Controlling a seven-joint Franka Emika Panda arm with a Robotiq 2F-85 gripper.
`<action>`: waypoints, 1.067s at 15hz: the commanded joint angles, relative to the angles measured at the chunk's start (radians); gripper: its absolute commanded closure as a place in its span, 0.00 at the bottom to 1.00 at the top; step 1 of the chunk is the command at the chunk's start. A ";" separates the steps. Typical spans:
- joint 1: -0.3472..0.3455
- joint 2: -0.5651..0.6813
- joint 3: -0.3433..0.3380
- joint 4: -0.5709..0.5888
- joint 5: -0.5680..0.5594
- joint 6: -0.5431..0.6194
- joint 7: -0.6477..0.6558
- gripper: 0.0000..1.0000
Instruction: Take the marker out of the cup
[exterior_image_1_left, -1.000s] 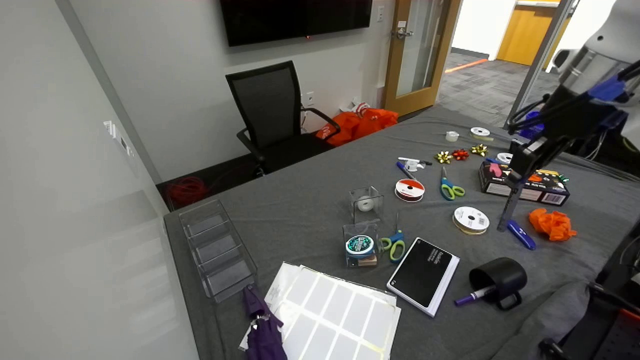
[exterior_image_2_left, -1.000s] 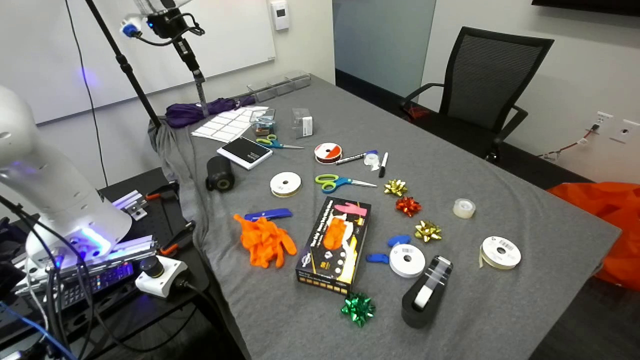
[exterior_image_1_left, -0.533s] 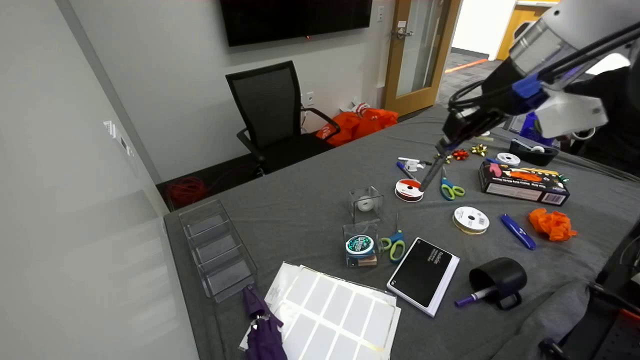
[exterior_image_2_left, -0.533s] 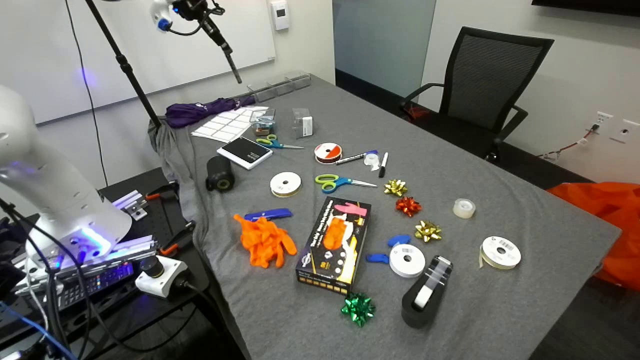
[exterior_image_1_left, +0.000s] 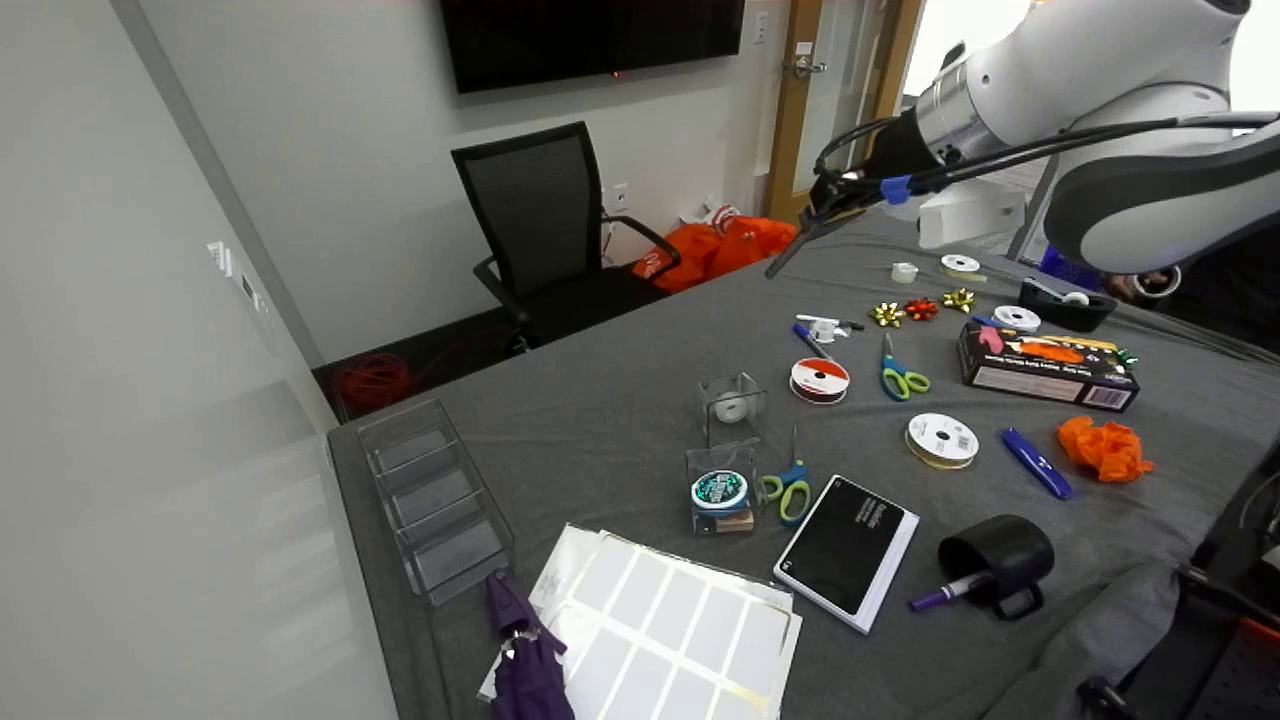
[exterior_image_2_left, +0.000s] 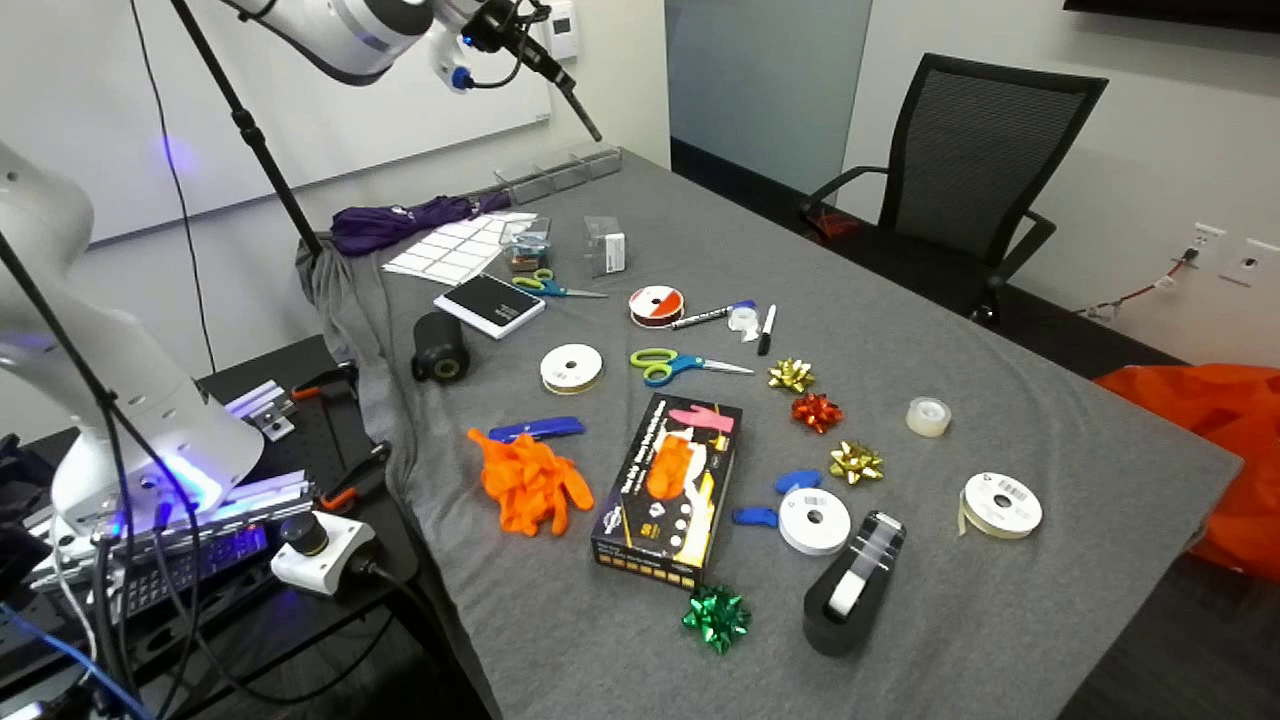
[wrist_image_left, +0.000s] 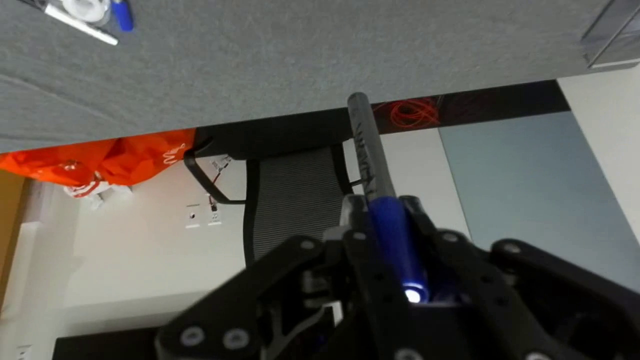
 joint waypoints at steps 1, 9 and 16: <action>-0.015 0.092 -0.038 0.135 -0.277 -0.016 0.192 0.95; -0.009 0.077 -0.031 0.011 -0.412 -0.028 0.257 0.21; -0.031 -0.061 0.141 -0.355 0.179 -0.167 -0.234 0.00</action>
